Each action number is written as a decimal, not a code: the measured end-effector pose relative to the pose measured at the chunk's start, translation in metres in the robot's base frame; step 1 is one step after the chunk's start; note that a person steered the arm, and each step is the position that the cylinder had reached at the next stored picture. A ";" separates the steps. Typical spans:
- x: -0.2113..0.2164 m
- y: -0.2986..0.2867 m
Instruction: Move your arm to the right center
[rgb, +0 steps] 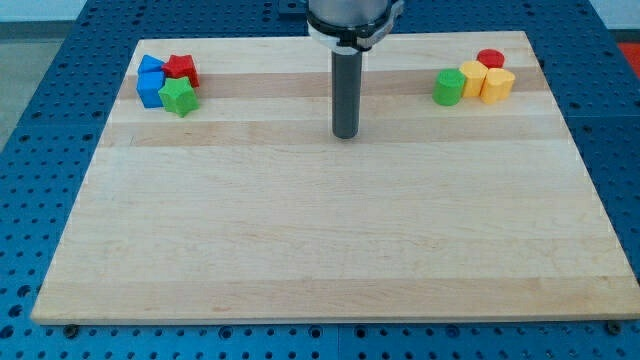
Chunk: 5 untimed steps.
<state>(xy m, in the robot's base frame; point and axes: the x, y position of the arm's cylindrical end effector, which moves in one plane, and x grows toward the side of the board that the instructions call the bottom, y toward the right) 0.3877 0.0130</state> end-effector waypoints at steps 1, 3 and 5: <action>0.000 -0.003; 0.002 -0.003; 0.028 0.080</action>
<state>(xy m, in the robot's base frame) 0.4158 0.0932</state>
